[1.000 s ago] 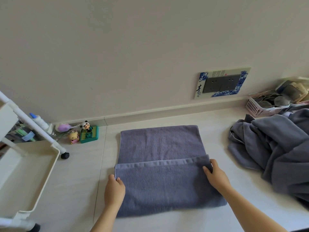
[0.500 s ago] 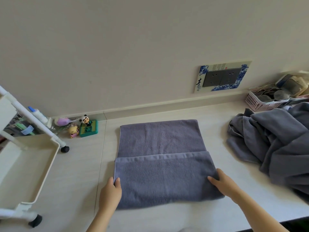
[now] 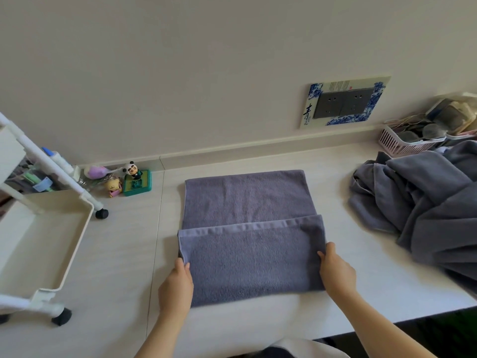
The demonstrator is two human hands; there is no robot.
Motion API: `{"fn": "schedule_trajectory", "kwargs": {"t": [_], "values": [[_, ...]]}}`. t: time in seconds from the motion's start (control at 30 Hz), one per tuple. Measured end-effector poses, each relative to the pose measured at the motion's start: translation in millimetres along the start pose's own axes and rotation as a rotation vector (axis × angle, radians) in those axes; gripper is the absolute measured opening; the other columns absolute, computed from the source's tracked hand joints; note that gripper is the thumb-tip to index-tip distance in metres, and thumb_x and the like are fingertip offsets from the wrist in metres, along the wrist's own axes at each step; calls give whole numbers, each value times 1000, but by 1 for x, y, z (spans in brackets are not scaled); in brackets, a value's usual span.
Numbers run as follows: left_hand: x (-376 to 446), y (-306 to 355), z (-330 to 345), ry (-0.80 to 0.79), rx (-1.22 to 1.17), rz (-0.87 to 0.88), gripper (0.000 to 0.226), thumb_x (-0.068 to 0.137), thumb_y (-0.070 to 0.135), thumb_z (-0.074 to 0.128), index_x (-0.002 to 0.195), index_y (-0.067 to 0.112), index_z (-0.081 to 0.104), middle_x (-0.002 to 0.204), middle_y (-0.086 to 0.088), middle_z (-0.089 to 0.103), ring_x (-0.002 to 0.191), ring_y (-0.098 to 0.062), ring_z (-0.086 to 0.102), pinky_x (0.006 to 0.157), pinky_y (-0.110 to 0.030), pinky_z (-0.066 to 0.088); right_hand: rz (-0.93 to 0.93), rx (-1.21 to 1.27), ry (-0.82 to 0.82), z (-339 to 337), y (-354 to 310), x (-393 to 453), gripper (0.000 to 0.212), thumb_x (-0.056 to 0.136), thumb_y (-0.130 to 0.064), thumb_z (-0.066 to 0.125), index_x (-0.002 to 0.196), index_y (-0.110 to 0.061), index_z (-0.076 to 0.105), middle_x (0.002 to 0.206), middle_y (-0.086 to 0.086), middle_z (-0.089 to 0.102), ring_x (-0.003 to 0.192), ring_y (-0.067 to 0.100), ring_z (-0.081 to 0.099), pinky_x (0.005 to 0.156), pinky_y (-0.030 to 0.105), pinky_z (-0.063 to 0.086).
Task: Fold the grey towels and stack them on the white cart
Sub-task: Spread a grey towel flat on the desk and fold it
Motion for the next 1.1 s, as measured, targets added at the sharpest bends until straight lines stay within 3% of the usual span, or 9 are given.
{"fn": "schedule_trajectory", "kwargs": {"t": [0.1, 0.17, 0.33, 0.43, 0.6, 0.77, 0.9, 1.0, 1.1], "values": [[0, 1, 0, 23, 59, -47, 40, 64, 0, 81, 90, -1, 51, 62, -18, 56, 43, -33, 54, 36, -27, 36, 36, -30, 118, -1, -3, -3, 23, 98, -26, 40, 110, -8, 43, 107, 15, 57, 88, 36, 59, 65, 35, 37], [3, 9, -2, 59, 81, -47, 53, 66, 2, 75, 115, -1, 55, 93, -24, 60, 75, -39, 59, 56, -42, 50, -20, -69, 232, 3, -5, -4, 39, 87, -20, 59, 122, -4, 51, 106, 20, 58, 88, 38, 56, 74, 40, 36], [2, 54, 9, 5, 60, 309, 53, 85, 33, 39, 126, 8, 58, 135, -20, 51, 124, -36, 46, 106, -51, 24, -246, -77, 235, 17, -39, -17, 52, 93, -42, 26, 124, -17, 60, 126, 14, 60, 115, 34, 57, 99, 43, 23], [-1, 84, 25, -159, 30, 393, 57, 85, 40, 38, 131, 10, 56, 141, -20, 45, 130, -37, 45, 110, -47, 16, -361, -88, 135, 32, -65, -26, 64, 98, -48, 8, 127, -23, 59, 134, 8, 55, 126, 29, 47, 104, 44, 22], [-9, 98, 43, -231, 141, 530, 63, 84, 51, 38, 141, 24, 42, 149, -9, 38, 138, -30, 30, 111, -49, 8, -485, -159, -16, 54, -74, -27, 56, 98, -53, 11, 139, -31, 42, 145, 0, 43, 135, 25, 39, 113, 37, 8], [-6, 48, 35, -203, 126, 487, 63, 89, 52, 34, 146, 25, 33, 152, -5, 31, 141, -25, 21, 112, -51, 14, -349, -120, 47, 38, -27, -20, 57, 96, -56, 12, 142, -30, 34, 146, 5, 42, 137, 24, 25, 113, 37, 4], [-1, 22, 25, -257, 98, 511, 60, 97, 54, 17, 144, 23, 35, 152, -5, 31, 142, -21, 21, 114, -46, 10, -287, -94, -38, 30, -7, -17, 59, 97, -55, 10, 142, -26, 35, 145, 8, 42, 137, 27, 32, 113, 34, 2], [-7, 25, 21, -287, -52, 611, 57, 95, 58, 25, 137, 26, 48, 150, -1, 35, 141, -16, 24, 113, -41, 13, -411, -32, -47, 25, -8, -21, 53, 98, -55, 15, 134, -33, 47, 140, 5, 50, 131, 26, 40, 110, 37, 17], [-26, 29, 22, -261, -240, 665, 48, 88, 59, 46, 125, 31, 60, 145, 3, 42, 136, -15, 36, 111, -39, 22, -656, 105, 25, 25, -19, -36, 44, 92, -63, 30, 108, -42, 66, 121, -5, 62, 110, 16, 44, 87, 42, 45]]}}
Point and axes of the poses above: each hand's wrist, its own x-axis towards the middle knuckle, its own z-axis out of the palm, y = z × x, the point moved 2 cm from there along x, towards the middle knuckle
